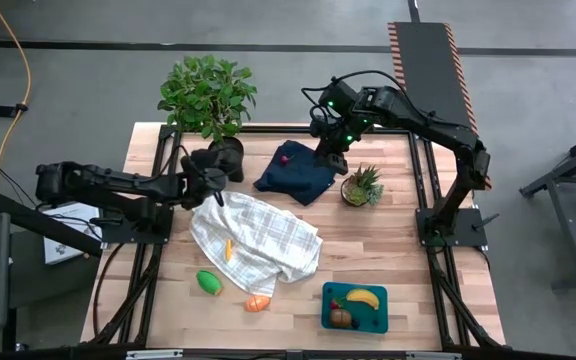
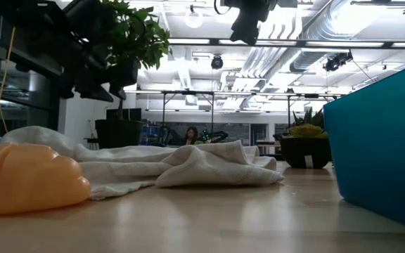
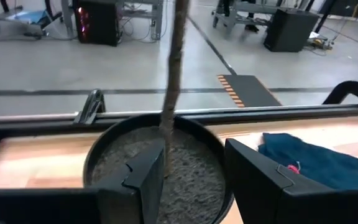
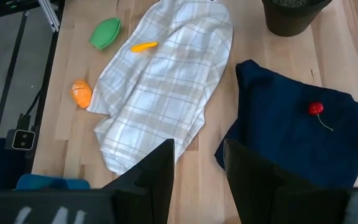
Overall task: Pick and placing Produce into tupperware
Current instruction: Move the left plant pot to the top left of the table
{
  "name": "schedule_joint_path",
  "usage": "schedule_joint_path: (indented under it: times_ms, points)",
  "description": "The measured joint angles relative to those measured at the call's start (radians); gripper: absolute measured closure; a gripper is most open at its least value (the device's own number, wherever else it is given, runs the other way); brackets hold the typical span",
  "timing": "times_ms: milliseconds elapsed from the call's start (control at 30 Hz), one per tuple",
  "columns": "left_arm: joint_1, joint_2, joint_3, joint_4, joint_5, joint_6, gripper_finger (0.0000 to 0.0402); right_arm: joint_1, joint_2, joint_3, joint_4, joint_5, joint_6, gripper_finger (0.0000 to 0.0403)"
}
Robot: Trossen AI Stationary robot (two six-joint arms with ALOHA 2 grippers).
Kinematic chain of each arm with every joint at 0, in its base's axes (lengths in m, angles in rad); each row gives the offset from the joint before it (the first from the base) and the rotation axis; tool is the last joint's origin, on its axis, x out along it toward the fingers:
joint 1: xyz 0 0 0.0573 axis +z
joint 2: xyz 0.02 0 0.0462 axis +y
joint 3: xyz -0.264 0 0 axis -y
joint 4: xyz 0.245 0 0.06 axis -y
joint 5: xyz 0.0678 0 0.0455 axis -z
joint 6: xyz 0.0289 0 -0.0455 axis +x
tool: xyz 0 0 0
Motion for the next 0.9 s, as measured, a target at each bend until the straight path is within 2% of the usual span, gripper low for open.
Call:
schedule_joint_path:
  times_ms: [267, 500, 900]
  points:
    - [0.050, 0.081, 0.000, 0.099, 0.033, 0.050, 0.0245, 0.000, 0.000, 0.000, -0.012, -0.005, -0.020, 0.0274]
    - [0.092, 0.117, 0.000, 0.150, 0.031, 0.072, 0.0245, 0.000, 0.000, 0.000, -0.028, -0.052, -0.034, 0.0274]
    - [0.093, 0.158, 0.000, 0.196, -0.065, 0.110, 0.0245, 0.000, 0.000, 0.000, -0.027, -0.053, -0.034, 0.0274]
